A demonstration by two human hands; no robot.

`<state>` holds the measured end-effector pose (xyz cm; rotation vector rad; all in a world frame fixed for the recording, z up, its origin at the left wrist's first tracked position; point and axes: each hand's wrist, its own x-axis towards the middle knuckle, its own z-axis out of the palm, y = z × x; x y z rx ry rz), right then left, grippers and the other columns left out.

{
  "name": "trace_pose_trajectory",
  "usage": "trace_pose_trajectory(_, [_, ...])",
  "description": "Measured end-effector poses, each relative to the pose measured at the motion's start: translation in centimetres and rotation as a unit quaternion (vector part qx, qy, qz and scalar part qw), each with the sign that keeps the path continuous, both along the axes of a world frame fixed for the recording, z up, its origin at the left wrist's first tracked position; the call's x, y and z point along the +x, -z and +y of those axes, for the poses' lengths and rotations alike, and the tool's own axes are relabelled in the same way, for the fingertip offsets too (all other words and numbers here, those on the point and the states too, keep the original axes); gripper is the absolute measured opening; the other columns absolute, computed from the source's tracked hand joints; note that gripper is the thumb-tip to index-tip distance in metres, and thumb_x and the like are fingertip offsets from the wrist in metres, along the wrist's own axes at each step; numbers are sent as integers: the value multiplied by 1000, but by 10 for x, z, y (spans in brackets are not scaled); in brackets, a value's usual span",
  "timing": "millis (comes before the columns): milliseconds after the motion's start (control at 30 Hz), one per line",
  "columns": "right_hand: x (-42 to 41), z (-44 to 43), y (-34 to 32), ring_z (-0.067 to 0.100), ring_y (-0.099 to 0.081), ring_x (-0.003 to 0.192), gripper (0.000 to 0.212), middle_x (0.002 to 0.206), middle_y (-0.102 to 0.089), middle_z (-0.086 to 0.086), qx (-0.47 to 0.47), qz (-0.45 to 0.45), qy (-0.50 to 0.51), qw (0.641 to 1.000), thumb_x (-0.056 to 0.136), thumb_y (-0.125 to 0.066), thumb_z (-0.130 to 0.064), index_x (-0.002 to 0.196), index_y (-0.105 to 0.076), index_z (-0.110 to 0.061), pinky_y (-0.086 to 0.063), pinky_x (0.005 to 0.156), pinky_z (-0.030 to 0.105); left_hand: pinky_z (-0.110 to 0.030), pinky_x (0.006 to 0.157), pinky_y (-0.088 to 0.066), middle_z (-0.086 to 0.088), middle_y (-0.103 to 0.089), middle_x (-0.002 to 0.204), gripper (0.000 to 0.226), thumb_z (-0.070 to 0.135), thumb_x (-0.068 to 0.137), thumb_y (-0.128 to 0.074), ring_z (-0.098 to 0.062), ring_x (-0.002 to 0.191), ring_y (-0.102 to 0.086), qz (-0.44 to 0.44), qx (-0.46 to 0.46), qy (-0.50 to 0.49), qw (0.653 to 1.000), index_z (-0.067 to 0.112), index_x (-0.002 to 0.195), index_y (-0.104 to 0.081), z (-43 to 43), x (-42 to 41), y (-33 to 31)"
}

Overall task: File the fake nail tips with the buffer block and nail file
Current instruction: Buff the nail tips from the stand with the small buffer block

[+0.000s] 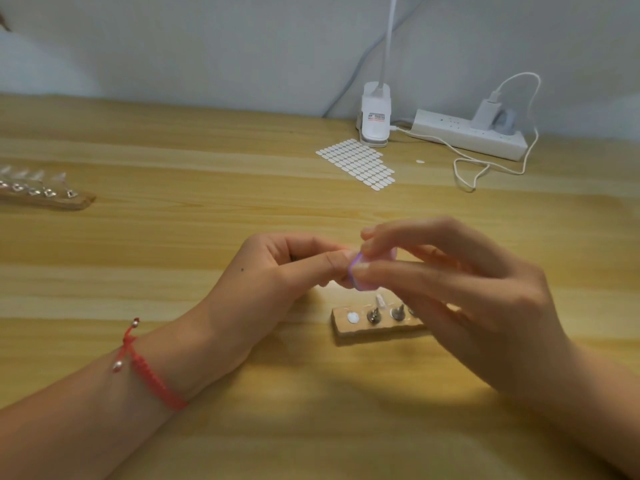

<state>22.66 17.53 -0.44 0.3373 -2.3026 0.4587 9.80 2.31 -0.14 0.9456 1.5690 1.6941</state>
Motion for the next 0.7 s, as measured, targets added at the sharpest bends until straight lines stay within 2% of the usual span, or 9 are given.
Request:
trace_pose_trajectory(133, [0,1,-2,24,-66,101,18,104,-64,18,-25,8,-3,1000,93,-61,3,109,-69,-1,-54,94,29,-8,63,-42,6,-68,63,13,29,70,-67,2,63,-55,-5,-1,-8,1000,24,70,-78,0,0,0])
trace_pose_trajectory(233, [0,-3,1,27,-66,103,21,106,-63,15,-12,1,-23,1000,91,-60,9,106,-72,0,-54,91,37,-13,66,-42,5,-70,67,14,29,71,-65,-3,66,-57,-11,2,0,1000,23,71,-78,0,0,1])
trace_pose_trajectory(367, [0,-2,-1,22,-66,101,21,104,-64,18,-38,11,-2,999,88,-63,6,107,-69,1,-54,94,30,-12,65,-42,6,-68,65,15,31,69,-68,-2,65,-54,-12,-3,-4,1000,21,73,-78,0,-2,1])
trace_pose_trajectory(467, [0,-6,1,22,-66,104,22,107,-64,13,-30,7,-22,999,89,-62,6,108,-70,-2,-54,93,32,-16,68,-42,3,-71,69,13,31,67,-70,-6,69,-57,-12,1,8,1000,22,74,-78,0,-2,1])
trace_pose_trajectory(567, [-2,-1,-2,17,-66,98,22,102,-65,16,-57,13,3,998,87,-67,2,108,-68,-2,-53,93,26,-10,63,-42,7,-67,63,16,31,69,-67,-2,63,-51,-20,-2,-8,1000,22,74,-78,0,-3,3])
trace_pose_trajectory(700, [-2,-3,-1,14,-65,102,24,104,-64,15,-59,5,-24,998,88,-69,2,111,-65,-3,-52,94,22,-10,62,-41,6,-68,66,14,29,72,-65,-1,63,-52,-13,7,6,1000,24,72,-78,0,-3,2])
